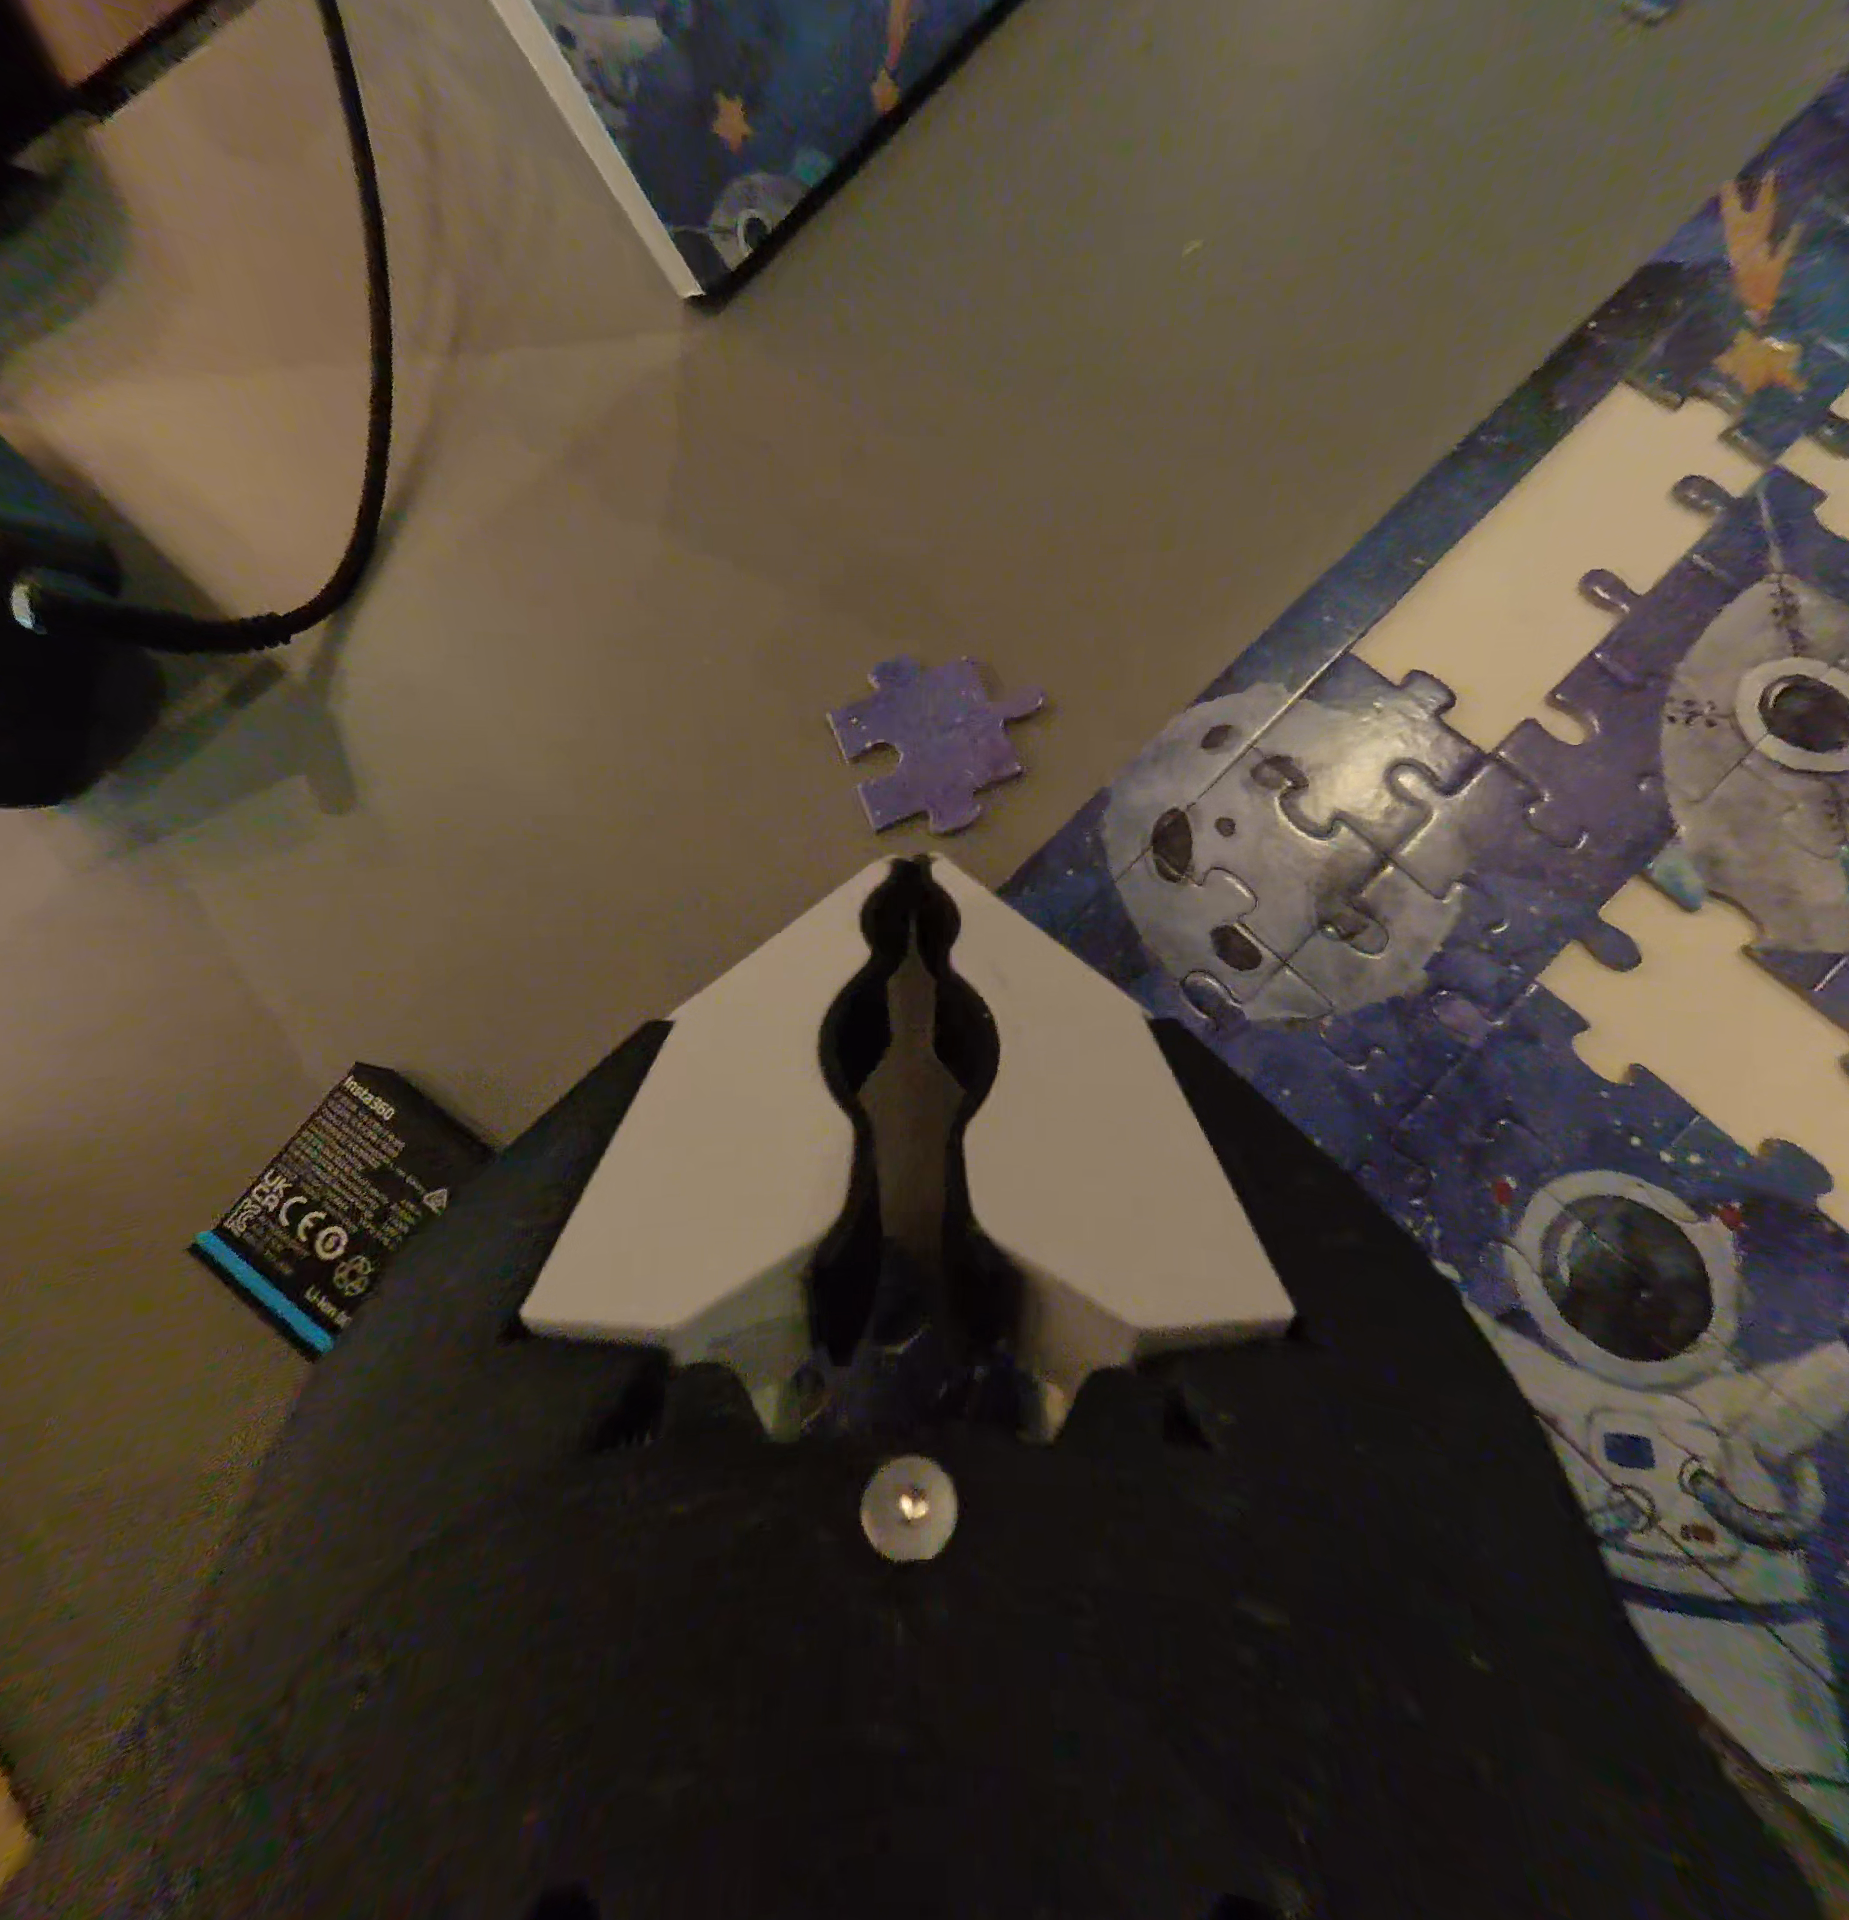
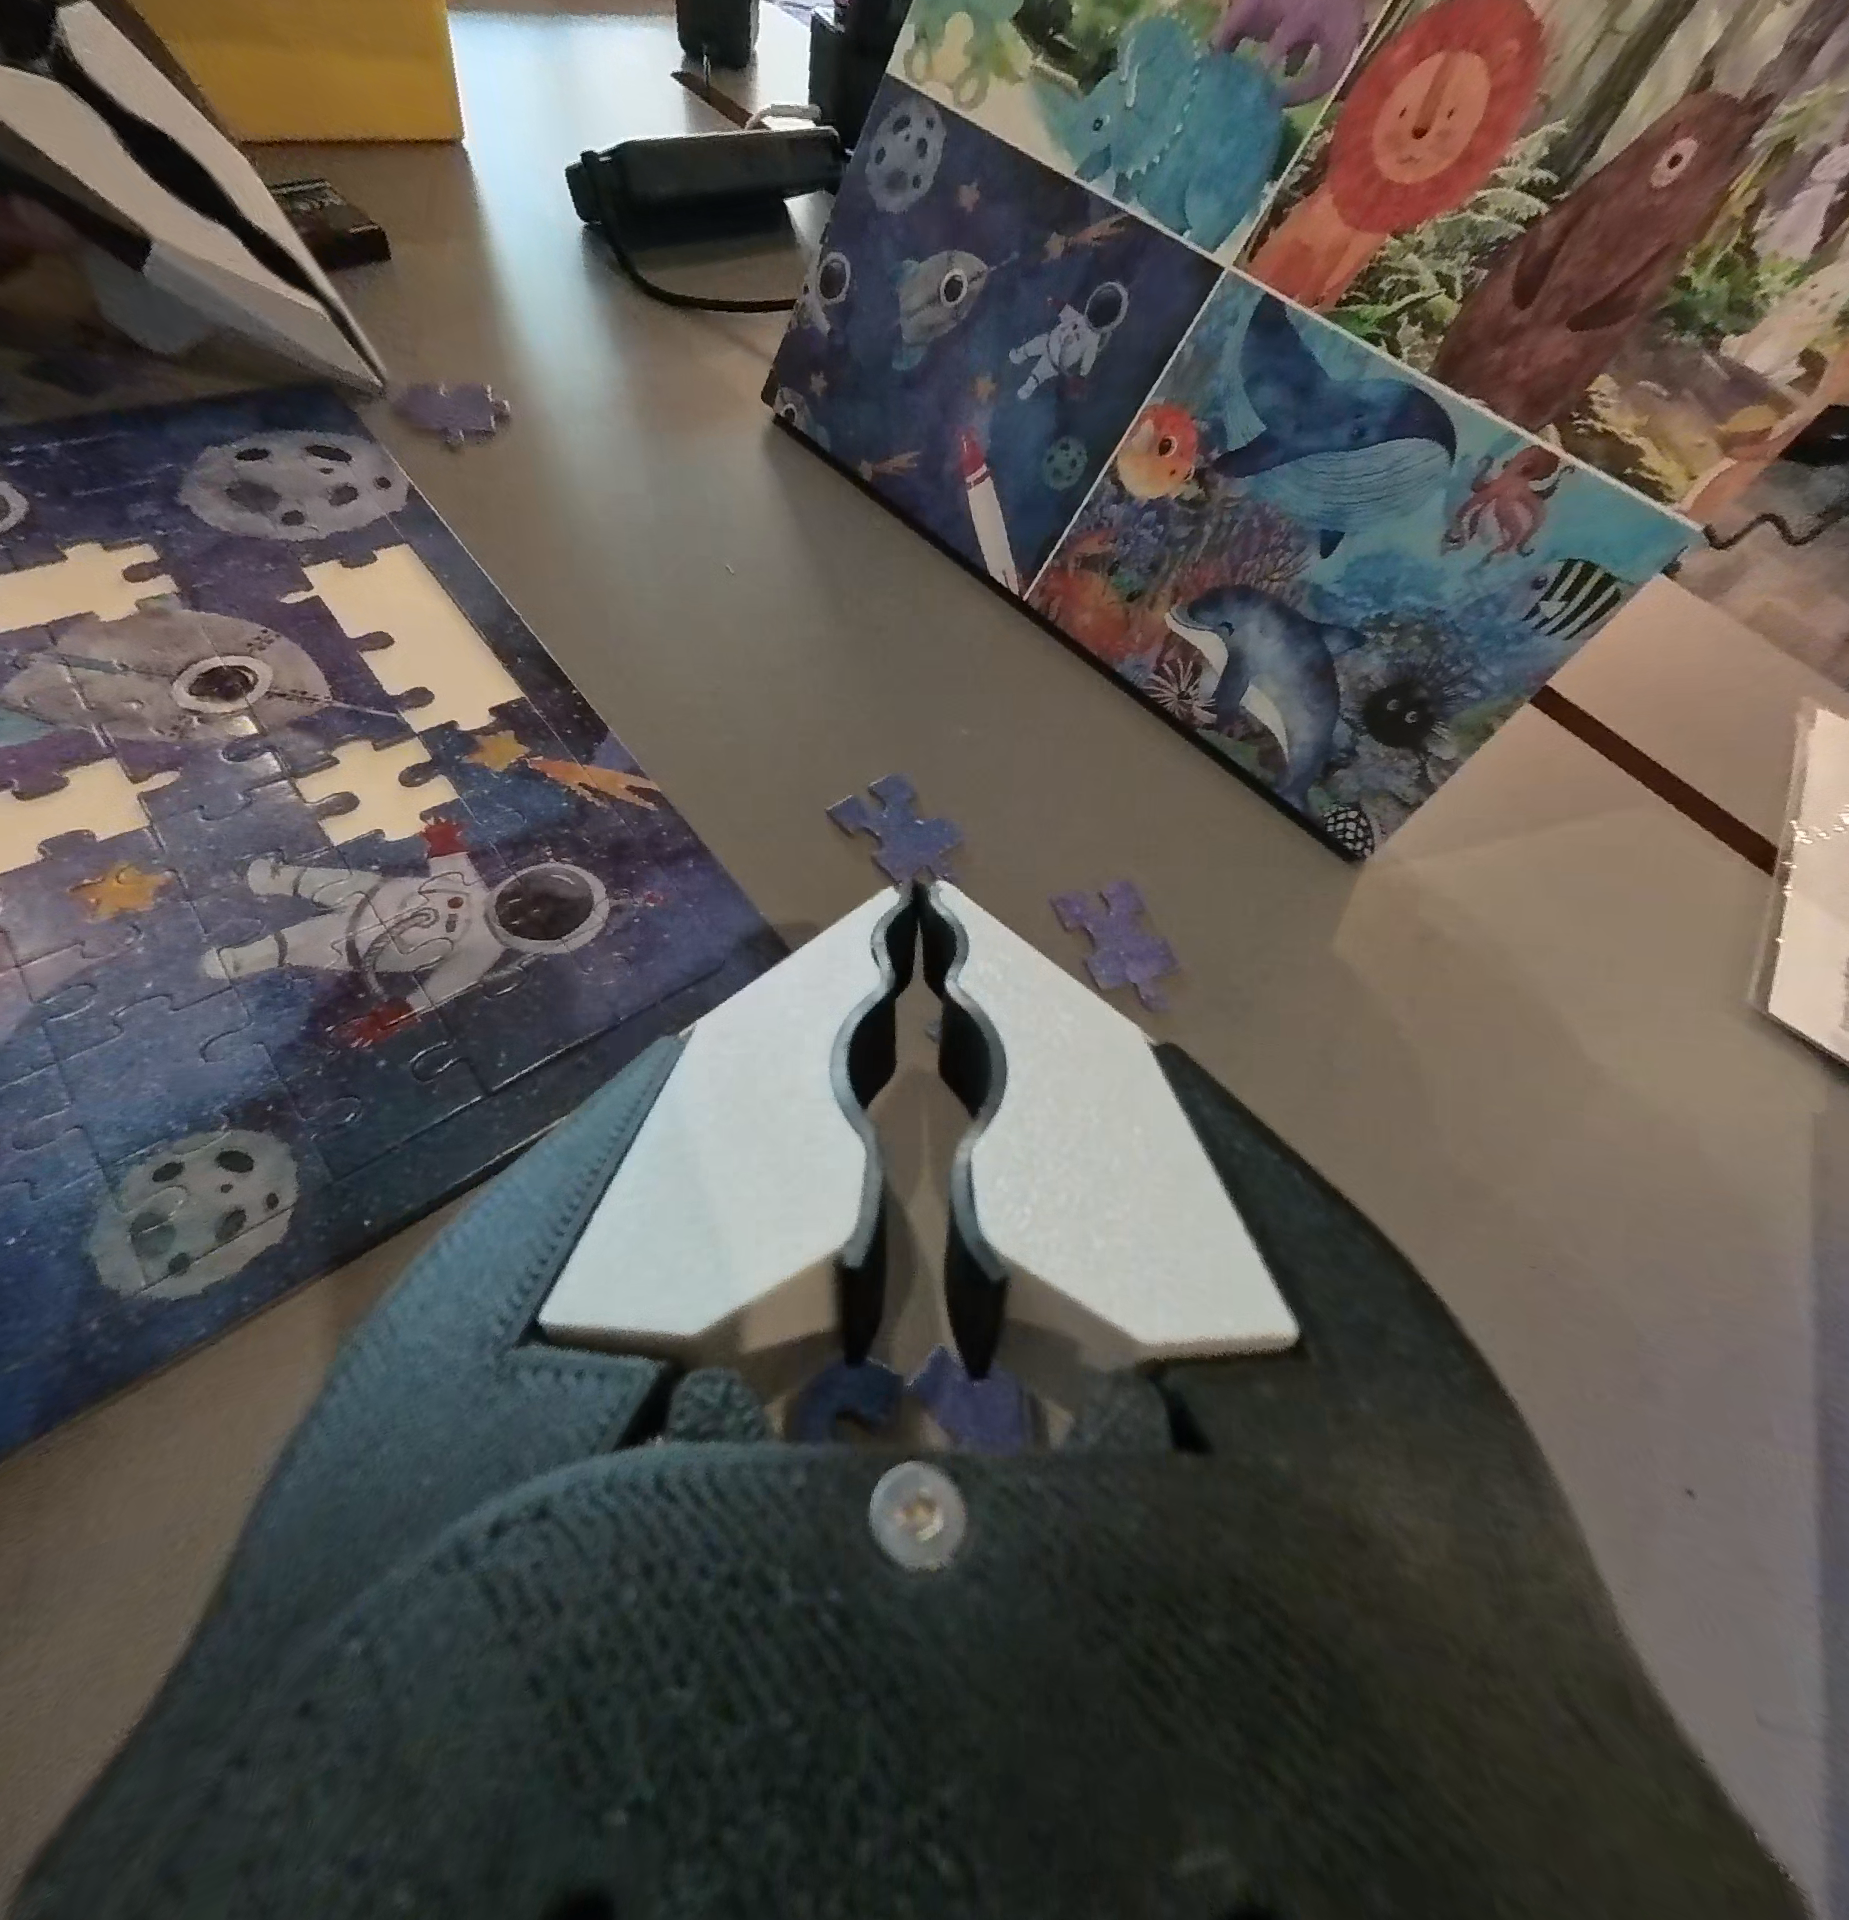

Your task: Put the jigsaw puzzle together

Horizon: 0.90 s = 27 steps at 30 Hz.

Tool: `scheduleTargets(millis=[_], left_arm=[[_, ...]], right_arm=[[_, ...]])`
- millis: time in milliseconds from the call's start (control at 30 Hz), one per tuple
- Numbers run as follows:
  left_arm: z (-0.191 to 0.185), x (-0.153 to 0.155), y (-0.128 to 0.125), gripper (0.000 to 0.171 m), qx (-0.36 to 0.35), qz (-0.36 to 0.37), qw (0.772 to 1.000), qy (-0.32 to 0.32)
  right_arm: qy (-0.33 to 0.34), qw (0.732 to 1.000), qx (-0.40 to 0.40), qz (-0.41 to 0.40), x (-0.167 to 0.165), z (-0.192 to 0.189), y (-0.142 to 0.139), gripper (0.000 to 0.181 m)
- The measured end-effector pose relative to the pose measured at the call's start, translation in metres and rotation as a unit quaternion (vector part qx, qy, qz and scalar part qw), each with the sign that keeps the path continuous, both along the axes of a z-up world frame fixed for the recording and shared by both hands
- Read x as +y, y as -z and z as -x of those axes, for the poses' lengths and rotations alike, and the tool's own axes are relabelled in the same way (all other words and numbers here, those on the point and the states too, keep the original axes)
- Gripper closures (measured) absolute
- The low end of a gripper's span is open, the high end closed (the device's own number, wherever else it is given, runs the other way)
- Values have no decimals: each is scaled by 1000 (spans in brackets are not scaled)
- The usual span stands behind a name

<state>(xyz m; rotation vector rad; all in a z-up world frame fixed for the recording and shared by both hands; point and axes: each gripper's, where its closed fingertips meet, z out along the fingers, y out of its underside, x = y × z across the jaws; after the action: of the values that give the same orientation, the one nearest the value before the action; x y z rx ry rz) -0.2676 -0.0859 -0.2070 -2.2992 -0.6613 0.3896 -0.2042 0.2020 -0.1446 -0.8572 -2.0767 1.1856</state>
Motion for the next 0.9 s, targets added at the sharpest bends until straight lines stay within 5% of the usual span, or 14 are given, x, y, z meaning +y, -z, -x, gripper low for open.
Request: scheduleTargets(millis=[467,733,900], left_arm=[[6,-9,-21,171,82,-13,996,-34],[10,-14,-47,171,112,-82,989,-54],[7,-10,-45,171,107,-78,990,-44]], right_arm=[[10,999,39,21,3,-1,-18,181],[137,988,73,-24,77,10,-23,181],[158,986,59,11,111,5,-21,181]])
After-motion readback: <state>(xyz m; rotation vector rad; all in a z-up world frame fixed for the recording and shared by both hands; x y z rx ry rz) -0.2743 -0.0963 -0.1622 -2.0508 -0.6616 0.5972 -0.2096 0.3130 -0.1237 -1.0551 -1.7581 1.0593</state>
